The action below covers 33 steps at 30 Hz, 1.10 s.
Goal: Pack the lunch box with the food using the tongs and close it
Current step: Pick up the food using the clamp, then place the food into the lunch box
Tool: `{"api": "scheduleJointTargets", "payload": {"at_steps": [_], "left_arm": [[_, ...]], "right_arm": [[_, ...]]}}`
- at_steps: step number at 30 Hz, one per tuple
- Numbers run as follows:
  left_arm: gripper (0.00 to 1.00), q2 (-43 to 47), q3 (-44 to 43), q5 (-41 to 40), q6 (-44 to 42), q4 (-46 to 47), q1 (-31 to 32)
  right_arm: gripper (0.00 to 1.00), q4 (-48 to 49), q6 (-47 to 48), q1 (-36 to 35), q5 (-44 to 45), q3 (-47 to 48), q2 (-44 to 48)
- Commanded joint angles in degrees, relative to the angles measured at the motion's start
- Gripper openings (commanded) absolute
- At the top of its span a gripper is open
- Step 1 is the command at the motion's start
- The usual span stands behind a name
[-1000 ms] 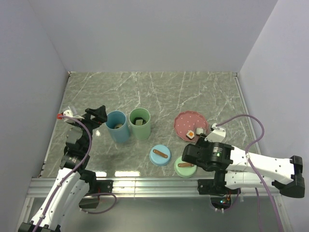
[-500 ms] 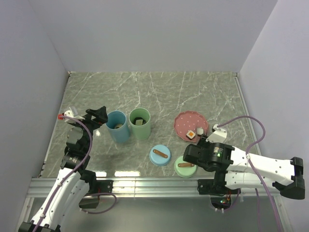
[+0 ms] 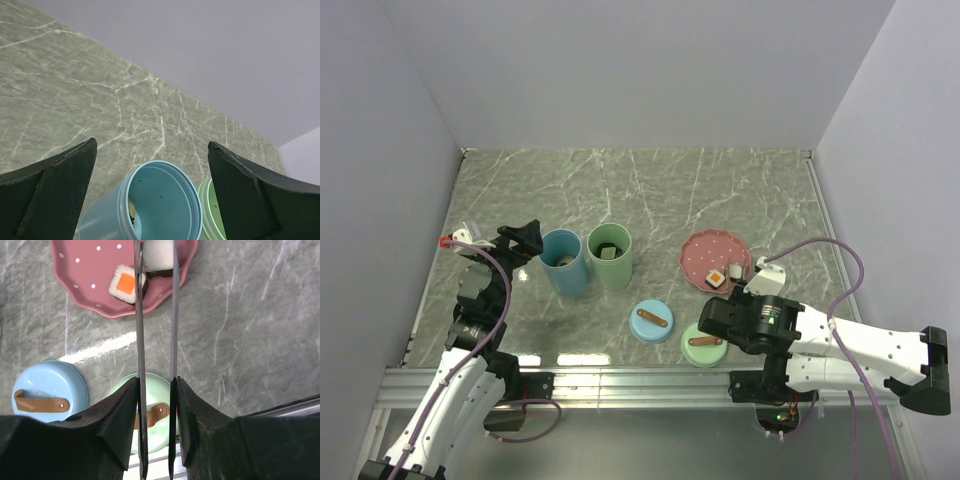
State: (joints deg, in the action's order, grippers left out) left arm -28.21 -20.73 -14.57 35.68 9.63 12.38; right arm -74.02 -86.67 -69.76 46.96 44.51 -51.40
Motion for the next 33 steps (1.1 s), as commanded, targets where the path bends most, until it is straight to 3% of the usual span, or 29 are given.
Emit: {"api": "scheduleJointTargets", "payload": {"at_steps": [1,8,23,33], "left_arm": [[1.0,0.6,0.3,0.9,0.5,1.8,-0.3],[0.99,0.6,0.3,0.7,0.5,1.9,-0.3],[0.99,0.8,0.2,-0.2,0.3,1.4,-0.3],[0.99,0.2,0.0,-0.6,0.2,1.4,-0.3]], "right_arm": [[0.39,2.4,3.3,1.3,1.3,-0.9,0.3],[0.32,2.5,3.8,1.6,1.8,0.2,-1.4],[0.31,3.4,17.5,2.7,11.0,21.7,-14.3],[0.31,31.3,47.4,1.2,5.7,28.6,-16.4]]}}
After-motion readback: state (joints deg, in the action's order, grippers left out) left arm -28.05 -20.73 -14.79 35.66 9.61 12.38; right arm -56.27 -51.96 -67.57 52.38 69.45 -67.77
